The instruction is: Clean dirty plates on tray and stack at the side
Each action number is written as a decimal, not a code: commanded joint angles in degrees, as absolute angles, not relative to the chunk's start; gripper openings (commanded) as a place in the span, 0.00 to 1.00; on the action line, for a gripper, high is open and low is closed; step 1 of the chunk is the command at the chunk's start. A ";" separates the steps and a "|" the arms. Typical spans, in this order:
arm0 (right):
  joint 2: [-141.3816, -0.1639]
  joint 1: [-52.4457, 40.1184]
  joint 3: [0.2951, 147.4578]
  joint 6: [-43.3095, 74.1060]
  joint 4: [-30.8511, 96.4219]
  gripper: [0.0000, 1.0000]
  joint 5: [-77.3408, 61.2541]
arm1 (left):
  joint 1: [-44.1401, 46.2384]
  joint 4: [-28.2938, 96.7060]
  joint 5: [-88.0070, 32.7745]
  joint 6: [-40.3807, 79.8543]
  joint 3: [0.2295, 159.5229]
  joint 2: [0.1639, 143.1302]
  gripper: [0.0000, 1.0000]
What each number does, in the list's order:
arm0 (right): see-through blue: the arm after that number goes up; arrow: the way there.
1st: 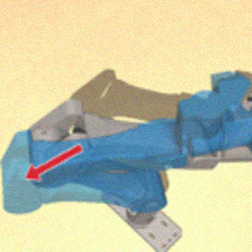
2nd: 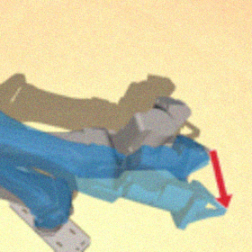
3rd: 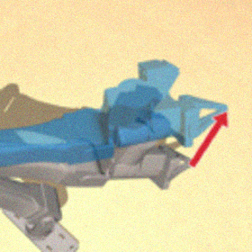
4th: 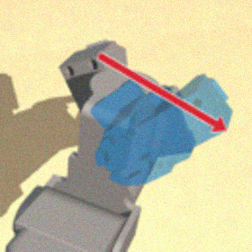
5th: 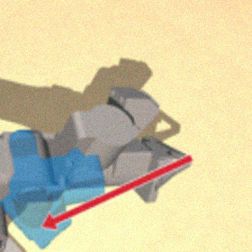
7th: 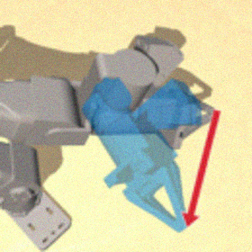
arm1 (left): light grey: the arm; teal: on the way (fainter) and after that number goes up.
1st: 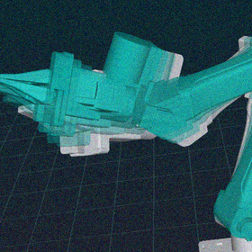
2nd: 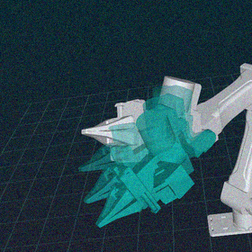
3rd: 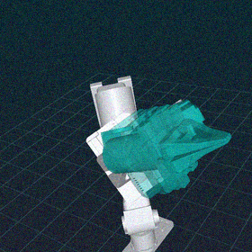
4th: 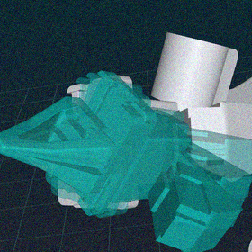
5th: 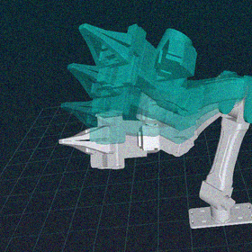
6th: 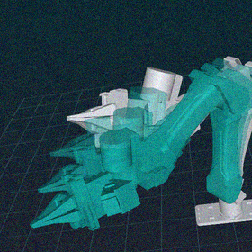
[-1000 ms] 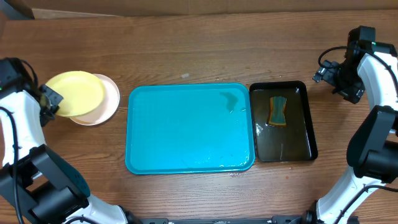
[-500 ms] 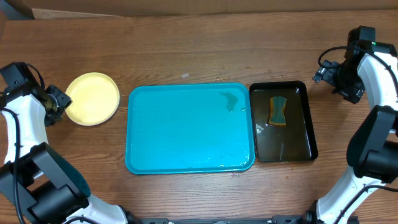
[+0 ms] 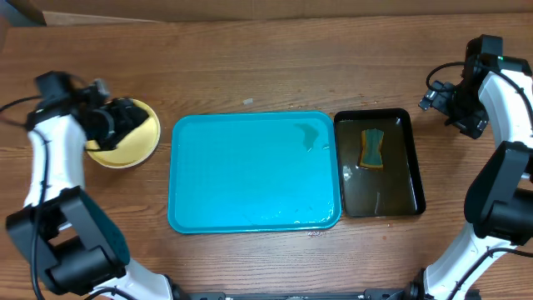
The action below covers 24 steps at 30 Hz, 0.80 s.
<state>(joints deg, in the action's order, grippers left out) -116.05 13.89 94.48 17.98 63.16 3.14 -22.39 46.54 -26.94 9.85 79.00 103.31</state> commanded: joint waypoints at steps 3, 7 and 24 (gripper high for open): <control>-114.24 14.06 94.87 18.26 63.05 1.00 2.87 | -12.14 46.41 -25.93 9.41 78.50 103.77 0.80; -114.24 14.06 94.87 18.26 63.05 1.00 2.87 | -7.57 45.21 -22.68 11.92 78.50 103.77 0.85; -114.24 14.06 94.87 18.26 63.05 1.00 2.87 | -1.04 44.75 -22.26 12.03 78.50 103.77 1.00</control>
